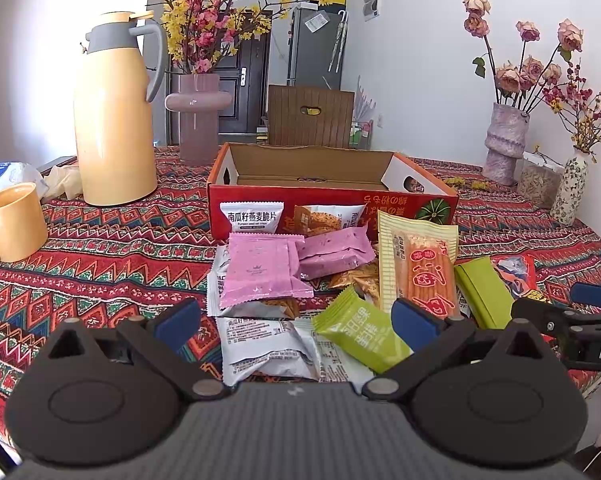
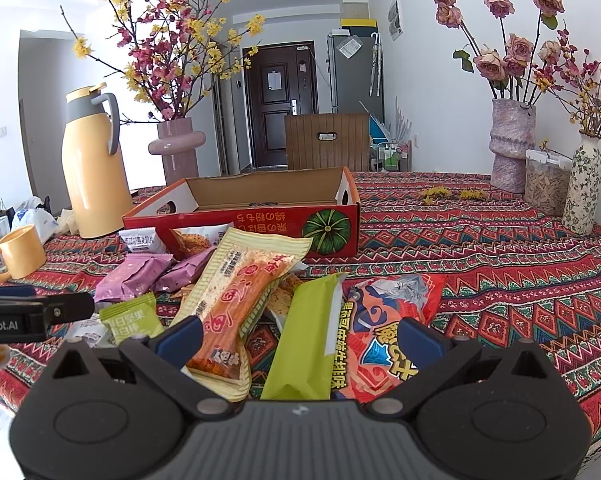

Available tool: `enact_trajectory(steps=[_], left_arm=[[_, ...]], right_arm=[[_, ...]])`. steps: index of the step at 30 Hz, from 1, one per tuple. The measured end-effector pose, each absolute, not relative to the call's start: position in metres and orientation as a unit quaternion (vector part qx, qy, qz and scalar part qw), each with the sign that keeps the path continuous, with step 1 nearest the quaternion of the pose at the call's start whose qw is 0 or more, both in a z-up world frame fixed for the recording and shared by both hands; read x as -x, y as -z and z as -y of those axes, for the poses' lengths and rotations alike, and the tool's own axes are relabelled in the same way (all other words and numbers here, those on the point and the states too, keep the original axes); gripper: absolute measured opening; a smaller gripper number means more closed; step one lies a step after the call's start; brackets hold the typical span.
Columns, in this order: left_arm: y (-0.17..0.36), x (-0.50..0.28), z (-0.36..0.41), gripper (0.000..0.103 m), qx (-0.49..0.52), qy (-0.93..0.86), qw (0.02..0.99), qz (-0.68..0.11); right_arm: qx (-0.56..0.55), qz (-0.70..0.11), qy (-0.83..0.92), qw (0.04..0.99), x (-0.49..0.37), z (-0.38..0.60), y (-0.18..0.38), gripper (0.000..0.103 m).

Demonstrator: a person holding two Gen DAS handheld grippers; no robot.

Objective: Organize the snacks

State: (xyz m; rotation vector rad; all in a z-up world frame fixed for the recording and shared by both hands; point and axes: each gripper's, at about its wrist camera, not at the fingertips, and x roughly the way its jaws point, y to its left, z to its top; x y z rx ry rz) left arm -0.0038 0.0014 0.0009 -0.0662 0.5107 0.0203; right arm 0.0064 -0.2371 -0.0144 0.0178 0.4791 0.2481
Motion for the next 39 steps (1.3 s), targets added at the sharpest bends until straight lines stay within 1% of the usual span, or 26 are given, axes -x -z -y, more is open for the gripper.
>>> enact_trajectory(steps=[26, 39], left_arm=[[0.008, -0.004, -0.007, 0.103, 0.031, -0.013, 0.969, -0.244], [0.007, -0.013, -0.007, 0.103, 0.033, -0.009, 0.972, -0.232]], right_arm=[[0.015, -0.213, -0.115, 0.97, -0.01, 0.245, 0.02, 0.103], [0.007, -0.238, -0.136, 0.962, -0.028, 0.244, 0.017, 0.103]])
